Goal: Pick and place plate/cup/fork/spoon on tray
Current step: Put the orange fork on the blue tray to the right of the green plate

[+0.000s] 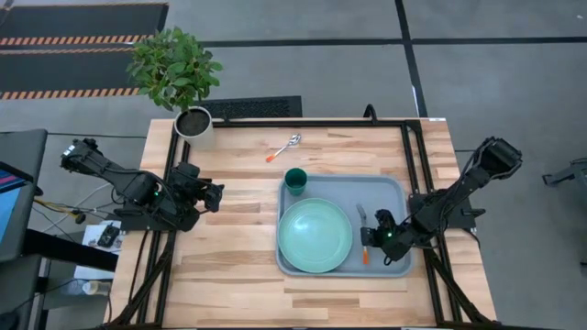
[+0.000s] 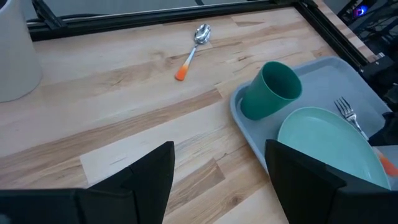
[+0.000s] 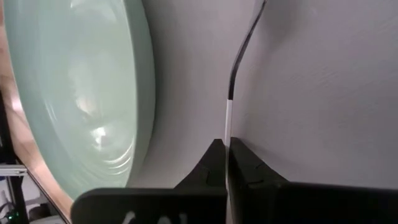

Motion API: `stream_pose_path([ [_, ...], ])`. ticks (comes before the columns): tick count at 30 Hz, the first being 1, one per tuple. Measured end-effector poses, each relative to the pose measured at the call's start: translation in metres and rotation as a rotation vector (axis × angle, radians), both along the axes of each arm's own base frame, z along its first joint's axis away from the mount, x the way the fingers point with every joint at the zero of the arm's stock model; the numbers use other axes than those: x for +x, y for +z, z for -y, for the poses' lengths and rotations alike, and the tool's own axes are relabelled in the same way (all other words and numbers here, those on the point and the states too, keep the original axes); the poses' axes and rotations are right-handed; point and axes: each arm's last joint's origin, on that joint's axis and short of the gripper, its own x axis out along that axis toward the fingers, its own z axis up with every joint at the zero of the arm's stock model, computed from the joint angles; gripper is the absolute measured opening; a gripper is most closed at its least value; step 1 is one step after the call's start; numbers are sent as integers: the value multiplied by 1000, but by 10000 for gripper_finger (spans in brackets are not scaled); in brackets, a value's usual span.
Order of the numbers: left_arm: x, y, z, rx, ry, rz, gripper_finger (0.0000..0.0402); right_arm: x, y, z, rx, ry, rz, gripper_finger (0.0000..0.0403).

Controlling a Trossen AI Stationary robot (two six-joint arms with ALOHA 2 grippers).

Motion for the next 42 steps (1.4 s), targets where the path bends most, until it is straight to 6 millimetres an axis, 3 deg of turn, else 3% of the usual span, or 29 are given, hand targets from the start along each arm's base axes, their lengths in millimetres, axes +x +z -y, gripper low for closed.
stream_pose_path([
  [22, 0, 0, 0, -2, 2, 2, 238, 0, 0, 0, 3, -6, -4, 70],
  [31, 0, 0, 0, 2, -3, -2, 238, 0, 0, 0, 21, -19, -8, 77],
  [42, 0, 0, 0, 15, -3, -2, 238, 9, 26, -9, -30, 39, -119, 78],
])
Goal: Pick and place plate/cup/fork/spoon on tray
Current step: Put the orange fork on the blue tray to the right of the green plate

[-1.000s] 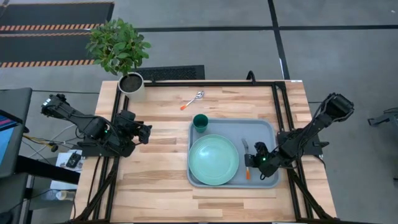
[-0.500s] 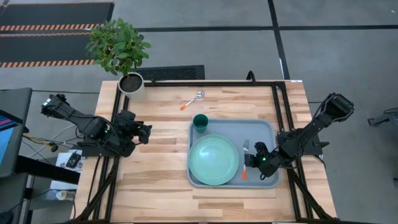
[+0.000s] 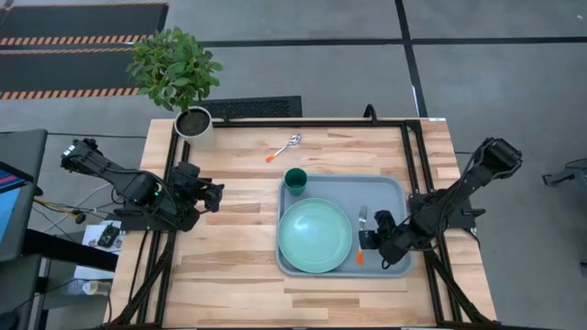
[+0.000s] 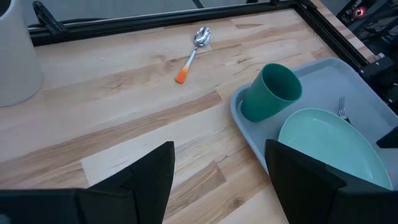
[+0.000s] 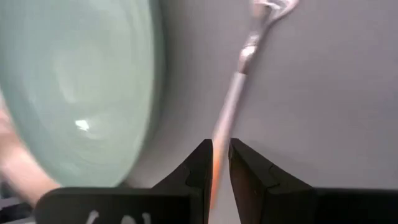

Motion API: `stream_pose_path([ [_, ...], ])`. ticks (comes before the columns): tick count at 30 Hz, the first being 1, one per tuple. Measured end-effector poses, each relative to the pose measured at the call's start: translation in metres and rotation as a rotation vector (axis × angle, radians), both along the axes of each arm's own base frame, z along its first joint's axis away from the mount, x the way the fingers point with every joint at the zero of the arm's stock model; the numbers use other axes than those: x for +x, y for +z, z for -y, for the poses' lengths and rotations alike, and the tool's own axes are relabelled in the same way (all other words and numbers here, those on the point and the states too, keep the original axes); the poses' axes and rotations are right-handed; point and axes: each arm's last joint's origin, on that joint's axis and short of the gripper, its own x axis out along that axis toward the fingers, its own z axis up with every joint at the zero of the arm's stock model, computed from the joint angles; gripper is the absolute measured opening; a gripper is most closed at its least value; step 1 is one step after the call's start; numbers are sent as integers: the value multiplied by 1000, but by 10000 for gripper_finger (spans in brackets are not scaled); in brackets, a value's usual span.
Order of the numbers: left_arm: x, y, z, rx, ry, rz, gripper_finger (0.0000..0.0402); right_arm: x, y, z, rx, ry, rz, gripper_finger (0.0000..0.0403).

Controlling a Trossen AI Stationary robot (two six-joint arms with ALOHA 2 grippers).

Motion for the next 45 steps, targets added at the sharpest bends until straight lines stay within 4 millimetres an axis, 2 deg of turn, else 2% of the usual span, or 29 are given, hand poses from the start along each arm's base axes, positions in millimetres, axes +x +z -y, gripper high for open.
stream_pose_path([
  [7, 0, 0, 0, 5, 2, 2, 238, -1, 16, 3, -69, 6, -145, 78],
  [18, 0, 0, 0, 2, 9, 9, 238, 14, 23, 12, -103, 56, -106, 76],
  [22, 0, 0, 0, 0, 11, 11, 238, 17, 19, 9, -103, 57, -105, 76],
  [28, 0, 0, 0, -3, 15, 14, 238, 30, 2, -2, -83, 94, -102, 75],
  [37, 0, 0, 0, 1, 19, 19, 238, 35, 6, -8, -97, 108, -118, 75],
  [45, 0, 0, 0, -3, 15, 15, 238, 41, -4, -20, -71, 125, -87, 75],
])
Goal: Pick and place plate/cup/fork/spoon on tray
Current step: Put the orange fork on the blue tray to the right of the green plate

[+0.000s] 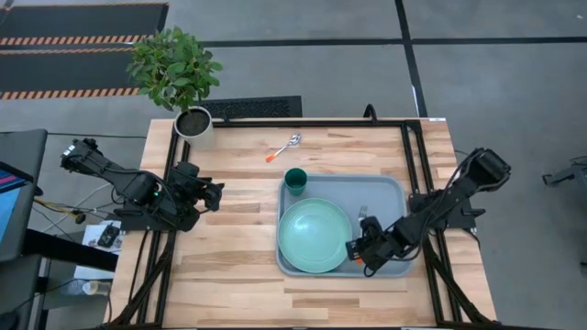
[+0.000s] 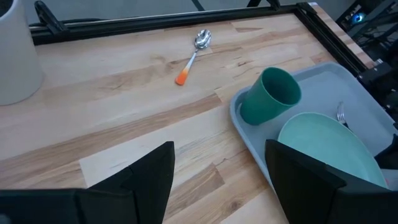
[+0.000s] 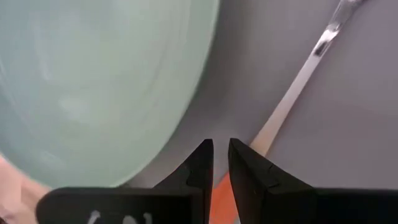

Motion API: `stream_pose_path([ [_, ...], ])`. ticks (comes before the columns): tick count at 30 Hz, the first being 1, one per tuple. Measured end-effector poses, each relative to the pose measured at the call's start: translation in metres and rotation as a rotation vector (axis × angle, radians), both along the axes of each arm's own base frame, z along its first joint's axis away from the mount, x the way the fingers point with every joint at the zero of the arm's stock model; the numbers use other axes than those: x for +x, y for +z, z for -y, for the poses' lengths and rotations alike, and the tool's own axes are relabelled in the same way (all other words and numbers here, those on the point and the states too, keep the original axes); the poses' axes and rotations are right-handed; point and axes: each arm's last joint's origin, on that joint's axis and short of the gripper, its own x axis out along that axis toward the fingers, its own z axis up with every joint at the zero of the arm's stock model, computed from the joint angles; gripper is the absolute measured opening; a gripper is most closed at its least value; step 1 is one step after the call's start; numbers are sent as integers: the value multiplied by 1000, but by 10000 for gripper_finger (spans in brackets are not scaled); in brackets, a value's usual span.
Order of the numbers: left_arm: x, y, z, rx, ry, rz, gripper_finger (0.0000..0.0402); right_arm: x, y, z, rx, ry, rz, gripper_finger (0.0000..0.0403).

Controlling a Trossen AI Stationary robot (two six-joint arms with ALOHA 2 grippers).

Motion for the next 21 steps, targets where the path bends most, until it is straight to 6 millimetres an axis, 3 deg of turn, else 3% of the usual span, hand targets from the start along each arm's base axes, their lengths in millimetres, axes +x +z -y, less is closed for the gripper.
stream_pose_path([
  [21, 0, 0, 0, 5, -1, 0, 238, -7, -2, -5, 27, 32, -66, 75],
])
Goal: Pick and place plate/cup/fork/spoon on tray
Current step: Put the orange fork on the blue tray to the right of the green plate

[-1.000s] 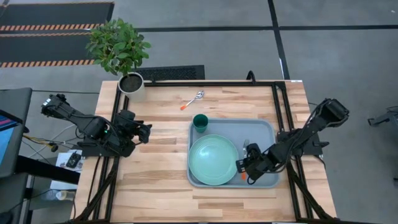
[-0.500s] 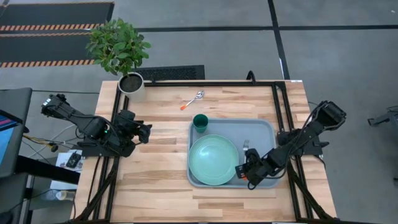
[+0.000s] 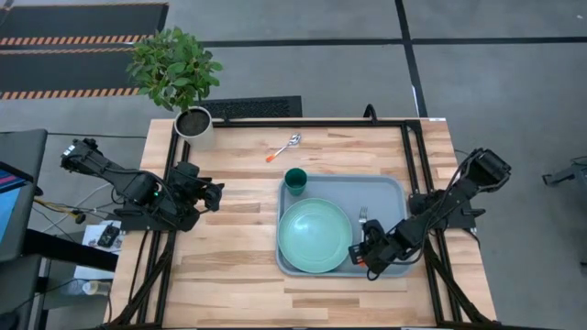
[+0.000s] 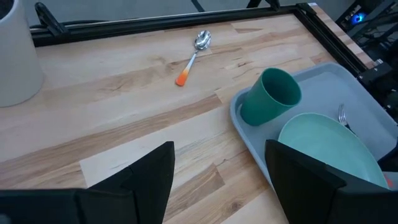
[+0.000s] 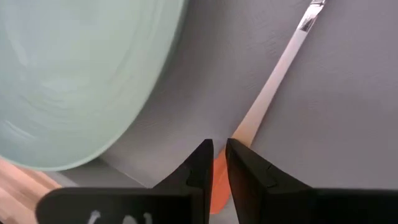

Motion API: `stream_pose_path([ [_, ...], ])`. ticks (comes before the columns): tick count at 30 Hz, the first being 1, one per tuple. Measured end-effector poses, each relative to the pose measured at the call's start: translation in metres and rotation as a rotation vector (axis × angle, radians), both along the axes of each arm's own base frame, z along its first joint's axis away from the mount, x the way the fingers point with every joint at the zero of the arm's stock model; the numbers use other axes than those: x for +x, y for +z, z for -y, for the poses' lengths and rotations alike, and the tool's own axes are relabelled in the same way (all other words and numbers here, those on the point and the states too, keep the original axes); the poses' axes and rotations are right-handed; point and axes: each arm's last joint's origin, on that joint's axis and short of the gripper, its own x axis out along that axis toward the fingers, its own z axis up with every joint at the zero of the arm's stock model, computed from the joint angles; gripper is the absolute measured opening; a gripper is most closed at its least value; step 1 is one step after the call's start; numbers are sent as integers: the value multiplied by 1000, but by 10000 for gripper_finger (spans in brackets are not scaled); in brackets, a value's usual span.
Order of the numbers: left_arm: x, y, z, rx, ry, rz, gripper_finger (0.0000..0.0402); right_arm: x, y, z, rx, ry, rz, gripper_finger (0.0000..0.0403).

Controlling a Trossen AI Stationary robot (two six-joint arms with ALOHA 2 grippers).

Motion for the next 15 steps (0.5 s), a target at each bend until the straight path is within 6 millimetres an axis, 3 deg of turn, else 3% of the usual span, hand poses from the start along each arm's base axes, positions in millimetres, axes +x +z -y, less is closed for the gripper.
stream_pose_path([
  [15, 0, 0, 0, 0, 0, 0, 238, -10, 8, 6, -14, 48, -69, 75],
])
